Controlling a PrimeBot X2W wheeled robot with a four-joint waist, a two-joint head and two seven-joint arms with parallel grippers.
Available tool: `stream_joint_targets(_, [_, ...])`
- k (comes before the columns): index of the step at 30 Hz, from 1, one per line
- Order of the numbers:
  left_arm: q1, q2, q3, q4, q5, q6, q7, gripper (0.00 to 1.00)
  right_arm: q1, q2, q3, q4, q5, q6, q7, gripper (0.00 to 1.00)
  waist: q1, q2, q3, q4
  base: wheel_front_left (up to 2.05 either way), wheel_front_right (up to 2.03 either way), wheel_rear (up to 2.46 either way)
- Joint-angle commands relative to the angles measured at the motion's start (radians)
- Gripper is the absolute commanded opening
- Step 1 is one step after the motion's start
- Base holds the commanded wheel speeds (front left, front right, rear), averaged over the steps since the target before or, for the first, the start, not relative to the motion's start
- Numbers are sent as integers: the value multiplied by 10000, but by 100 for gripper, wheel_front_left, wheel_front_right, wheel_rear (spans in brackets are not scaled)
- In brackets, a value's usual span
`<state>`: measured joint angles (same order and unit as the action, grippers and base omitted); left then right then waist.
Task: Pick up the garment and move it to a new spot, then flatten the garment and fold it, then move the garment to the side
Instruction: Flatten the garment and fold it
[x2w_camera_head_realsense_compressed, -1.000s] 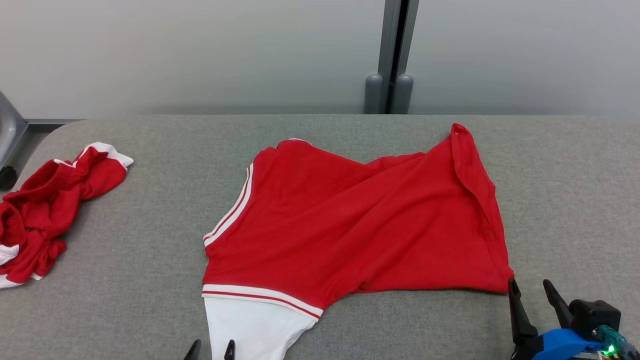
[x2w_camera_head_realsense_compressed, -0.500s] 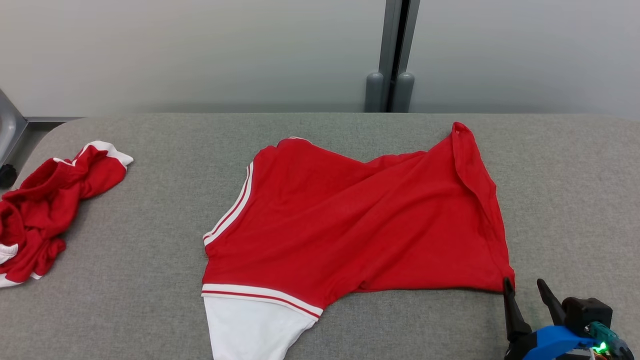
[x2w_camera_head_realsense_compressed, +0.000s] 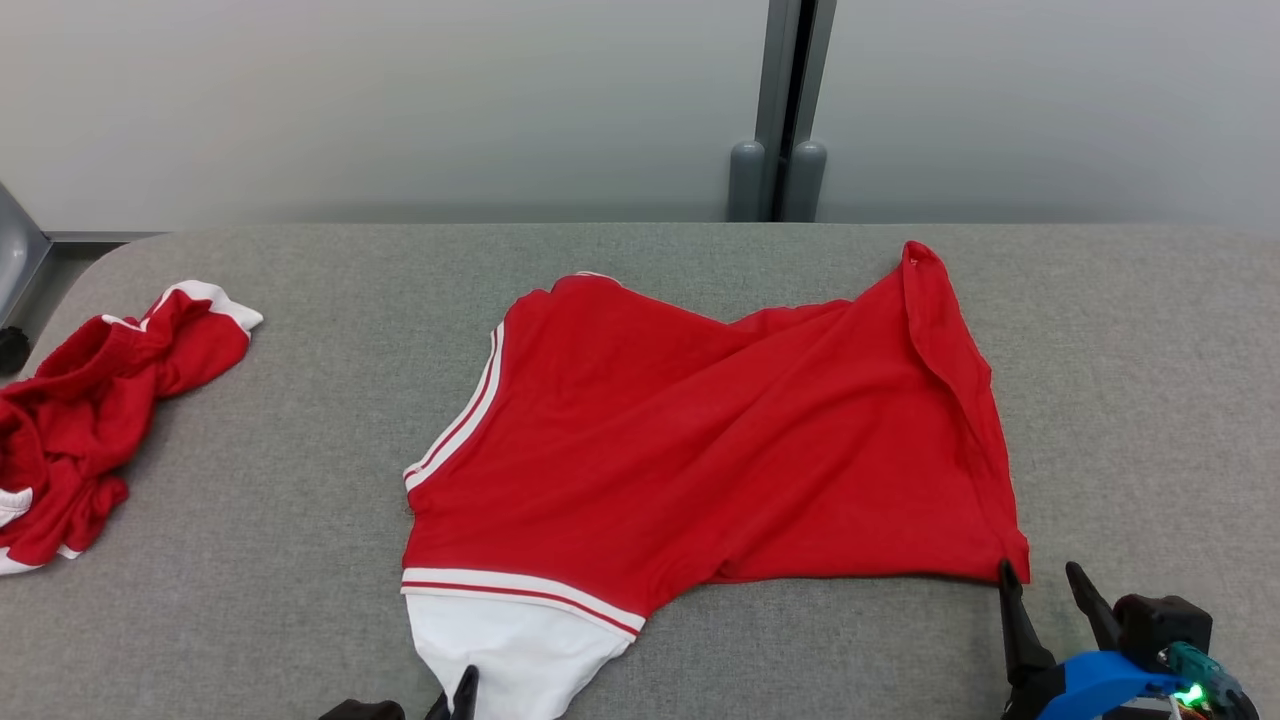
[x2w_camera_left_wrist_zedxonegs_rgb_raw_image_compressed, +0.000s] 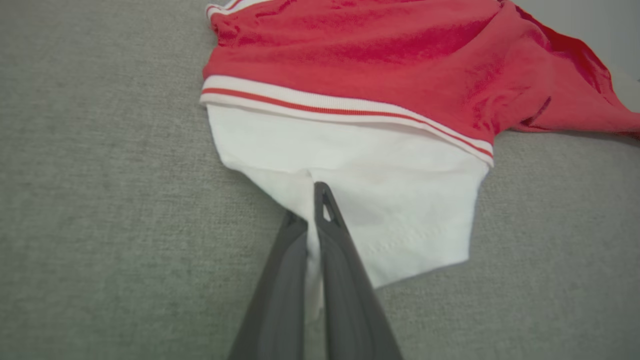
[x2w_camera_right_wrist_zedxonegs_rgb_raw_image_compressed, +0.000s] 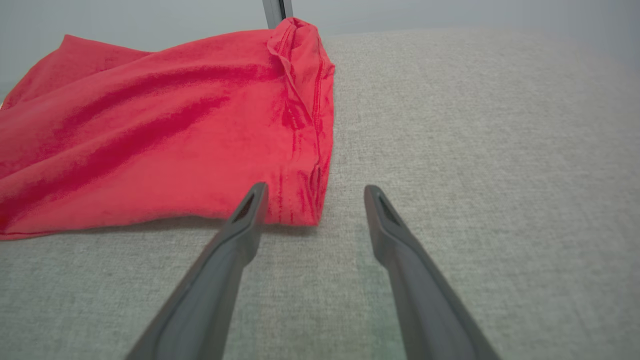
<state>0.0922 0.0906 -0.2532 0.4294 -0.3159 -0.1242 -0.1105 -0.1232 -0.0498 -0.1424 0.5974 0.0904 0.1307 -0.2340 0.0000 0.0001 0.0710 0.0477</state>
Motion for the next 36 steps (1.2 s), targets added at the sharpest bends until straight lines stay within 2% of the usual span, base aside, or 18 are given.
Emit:
stream_joint_targets(1, [-195,52,45,-50,5,-42,-102,0,-213,-14,8,77,-41,1,-62,100,0,-1,23,18,0,0,0])
stream_joint_targets(7, [-350,108,-20,-232,40,8,-285,0,-637,-14,77,712,-125,1,17,100,0,-1,156,143,0,0,0])
stream_joint_targets(14, [-512,89,-86,-412,24,53,-456,0,-1289,-14,168,2025,-104,1,4,100,0,-1,318,300,0,0,0])
stream_joint_targets(15, [-542,90,-89,-430,16,70,-483,0,-1370,-5,245,2263,17,1,20,38,0,-1,330,310,0,0,0])
stream_joint_targets(16, [-570,89,-94,-452,12,87,-497,0,-1433,1,331,2449,148,3,4,0,0,-1,338,318,0,0,0])
stream_joint_targets(21, [-501,148,-14,-629,-18,184,-755,0,-1570,-12,720,2836,548,3,-169,0,0,-1,227,225,0,0,0])
stream_joint_targets(24, [-344,196,51,-809,-48,268,-884,0,-1173,-3,981,2616,756,1,-267,0,0,-1,45,161,0,0,0])
stream_joint_targets(31, [-155,371,325,-1619,-137,510,-1072,0,190,-20,1331,944,881,1,-306,0,0,-1,-118,-76,0,0,0])
stream_joint_targets(36, [-686,531,364,-2060,-283,395,-946,0,218,-62,1601,-679,745,1,-42,0,0,-1,164,-287,0,0,0])
